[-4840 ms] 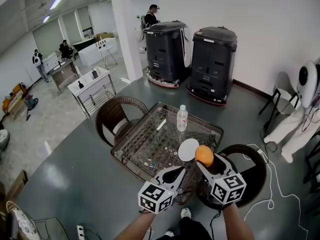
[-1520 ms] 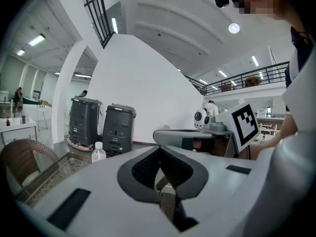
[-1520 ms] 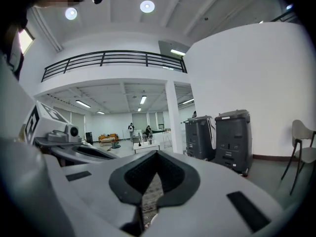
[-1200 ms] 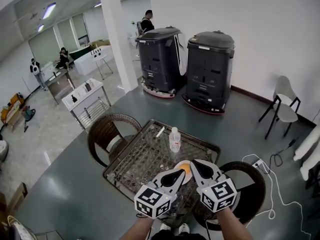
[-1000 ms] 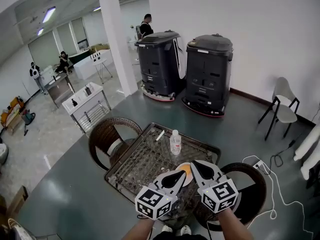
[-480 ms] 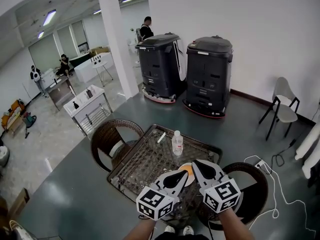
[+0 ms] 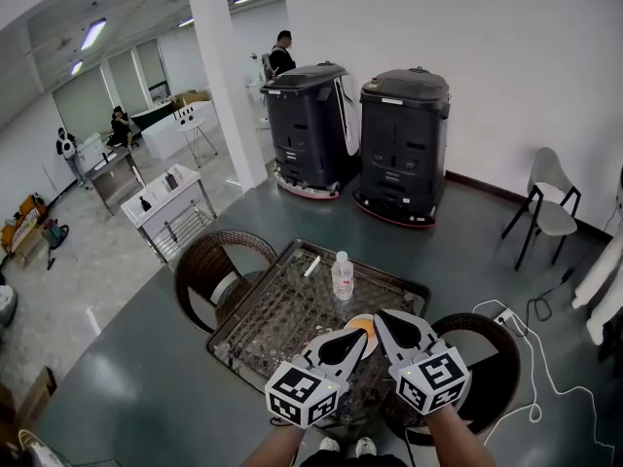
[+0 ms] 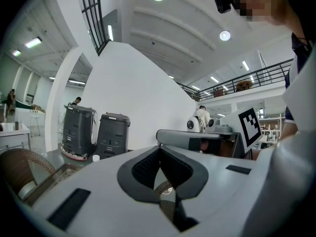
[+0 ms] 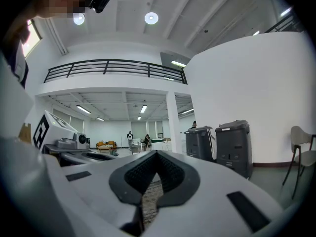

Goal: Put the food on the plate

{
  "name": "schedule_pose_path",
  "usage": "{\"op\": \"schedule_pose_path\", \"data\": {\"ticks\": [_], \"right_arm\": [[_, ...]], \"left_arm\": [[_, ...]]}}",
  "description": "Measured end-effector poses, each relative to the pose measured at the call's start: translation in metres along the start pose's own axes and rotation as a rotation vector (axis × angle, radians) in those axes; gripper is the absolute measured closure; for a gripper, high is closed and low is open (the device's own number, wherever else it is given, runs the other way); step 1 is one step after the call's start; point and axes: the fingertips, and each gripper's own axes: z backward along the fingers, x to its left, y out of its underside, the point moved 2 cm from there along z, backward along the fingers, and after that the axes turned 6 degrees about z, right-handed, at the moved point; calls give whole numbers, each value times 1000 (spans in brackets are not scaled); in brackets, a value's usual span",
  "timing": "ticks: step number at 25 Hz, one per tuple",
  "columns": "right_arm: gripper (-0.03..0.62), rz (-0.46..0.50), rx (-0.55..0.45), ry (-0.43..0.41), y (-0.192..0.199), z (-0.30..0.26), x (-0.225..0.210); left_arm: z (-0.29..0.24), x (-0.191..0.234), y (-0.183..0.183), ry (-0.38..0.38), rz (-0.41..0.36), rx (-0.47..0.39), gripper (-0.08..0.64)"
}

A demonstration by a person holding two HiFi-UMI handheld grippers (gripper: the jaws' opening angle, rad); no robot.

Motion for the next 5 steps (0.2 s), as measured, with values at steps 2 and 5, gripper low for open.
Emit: {"op": "schedule_pose_path", "data": {"ticks": [2, 5], "right_arm": [[588, -1, 1, 0, 1, 0, 0], [588, -1, 1, 3, 1, 1, -1]], "left_arm": [[0, 0, 1, 0, 3, 2, 552], [-1, 0, 2, -1, 6, 0, 552]]}}
